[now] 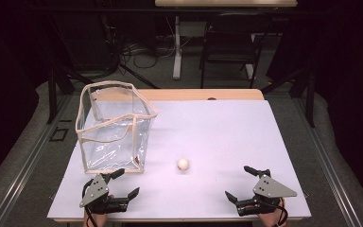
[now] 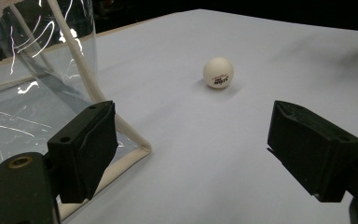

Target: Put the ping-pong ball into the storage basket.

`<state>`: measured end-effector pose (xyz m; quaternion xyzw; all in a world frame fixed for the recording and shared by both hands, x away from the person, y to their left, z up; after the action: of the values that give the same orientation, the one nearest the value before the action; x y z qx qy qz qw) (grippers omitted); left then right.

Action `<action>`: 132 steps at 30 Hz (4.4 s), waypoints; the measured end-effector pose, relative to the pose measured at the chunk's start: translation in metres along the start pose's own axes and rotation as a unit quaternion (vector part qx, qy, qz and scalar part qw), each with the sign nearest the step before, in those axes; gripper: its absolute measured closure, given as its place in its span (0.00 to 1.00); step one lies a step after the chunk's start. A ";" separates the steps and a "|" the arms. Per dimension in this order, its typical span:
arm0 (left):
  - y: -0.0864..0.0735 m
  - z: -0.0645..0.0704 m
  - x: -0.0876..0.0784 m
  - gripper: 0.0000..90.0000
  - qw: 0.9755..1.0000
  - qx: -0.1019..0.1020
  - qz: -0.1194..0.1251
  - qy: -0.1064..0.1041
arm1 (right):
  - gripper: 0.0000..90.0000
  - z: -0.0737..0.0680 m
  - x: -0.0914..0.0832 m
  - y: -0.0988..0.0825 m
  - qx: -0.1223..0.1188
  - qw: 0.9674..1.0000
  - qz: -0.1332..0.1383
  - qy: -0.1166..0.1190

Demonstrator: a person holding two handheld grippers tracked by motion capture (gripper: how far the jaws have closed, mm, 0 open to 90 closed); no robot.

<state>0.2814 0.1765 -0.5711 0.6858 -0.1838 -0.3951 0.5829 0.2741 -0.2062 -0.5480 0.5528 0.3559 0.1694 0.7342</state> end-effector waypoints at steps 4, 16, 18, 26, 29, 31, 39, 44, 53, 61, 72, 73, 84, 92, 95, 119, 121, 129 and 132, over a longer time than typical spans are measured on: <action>-0.001 0.000 0.001 0.18 1.000 -0.001 -0.002 0.000 | 0.00 0.000 0.000 0.000 0.002 1.000 -0.002 0.000; -0.002 0.001 0.002 0.18 1.000 -0.001 -0.007 -0.001 | 0.00 -0.001 0.005 0.006 0.000 1.000 -0.008 0.008; -0.002 0.001 0.002 0.18 1.000 0.001 -0.007 0.000 | 0.00 -0.002 0.007 0.008 -0.002 1.000 -0.011 0.010; -0.003 0.001 0.004 0.18 1.000 0.001 -0.010 -0.003 | 0.00 -0.002 0.015 0.015 -0.001 1.000 -0.016 0.018; -0.003 0.002 0.004 0.18 1.000 0.003 -0.013 -0.004 | 0.00 -0.001 0.020 0.019 0.001 1.000 -0.016 0.023; -0.003 0.002 0.004 0.18 1.000 0.005 -0.013 -0.002 | 0.00 -0.001 0.025 0.021 -0.001 0.999 -0.021 0.025; -0.004 0.002 0.004 0.18 1.000 0.005 -0.014 -0.004 | 0.00 -0.003 0.034 0.023 -0.005 0.999 -0.031 0.033; -0.004 0.002 0.004 0.18 1.000 0.005 -0.014 -0.003 | 0.00 -0.004 0.039 0.023 -0.008 0.999 -0.036 0.036; -0.004 0.002 0.004 0.18 1.000 0.005 -0.012 -0.006 | 0.00 -0.002 0.049 0.028 -0.003 0.998 -0.041 0.040; -0.004 0.002 0.004 0.18 1.000 0.011 -0.016 -0.002 | 0.00 -0.006 0.065 0.034 -0.004 0.998 -0.048 0.051; -0.003 0.003 0.004 0.18 1.000 0.015 -0.013 -0.003 | 0.00 -0.006 0.078 0.040 -0.004 0.997 -0.056 0.056; -0.003 0.003 0.003 0.18 1.000 0.017 -0.016 0.000 | 0.00 -0.005 0.078 0.041 -0.002 0.997 -0.056 0.057; -0.003 0.003 0.003 0.18 1.000 0.017 -0.015 0.000 | 0.00 -0.001 0.092 0.045 0.011 0.996 -0.063 0.063; -0.003 0.003 0.003 0.18 1.000 0.019 -0.015 0.002 | 0.00 -0.003 0.102 0.046 0.017 0.995 -0.072 0.072; -0.003 0.003 0.003 0.18 1.000 0.018 -0.015 0.001 | 0.00 -0.004 0.107 0.048 0.017 0.994 -0.075 0.076; -0.003 0.003 0.004 0.18 1.000 0.019 -0.015 0.002 | 0.00 -0.021 0.141 0.048 0.009 0.990 -0.107 0.097; -0.003 0.003 0.004 0.18 1.000 0.019 -0.015 0.003 | 0.00 -0.023 0.143 0.048 0.009 0.989 -0.109 0.098; -0.004 0.003 0.004 0.18 1.000 0.019 -0.015 0.003 | 0.00 -0.028 0.152 0.045 0.006 0.988 -0.119 0.102; -0.003 0.003 0.004 0.18 1.000 0.019 -0.015 0.003 | 0.00 -0.031 0.157 0.043 0.007 0.987 -0.124 0.105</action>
<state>0.2811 0.1727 -0.5757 0.7005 -0.1797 -0.3983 0.5642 0.3662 -0.0693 -0.5646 0.4882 0.4983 0.1316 0.7043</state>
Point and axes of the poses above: each handheld gripper's, and its own axes: x roughly forward along the jaws, y roughly out of its top, z roughly to its right, the point moved 7 cm from there along x, roughly forward along the jaws
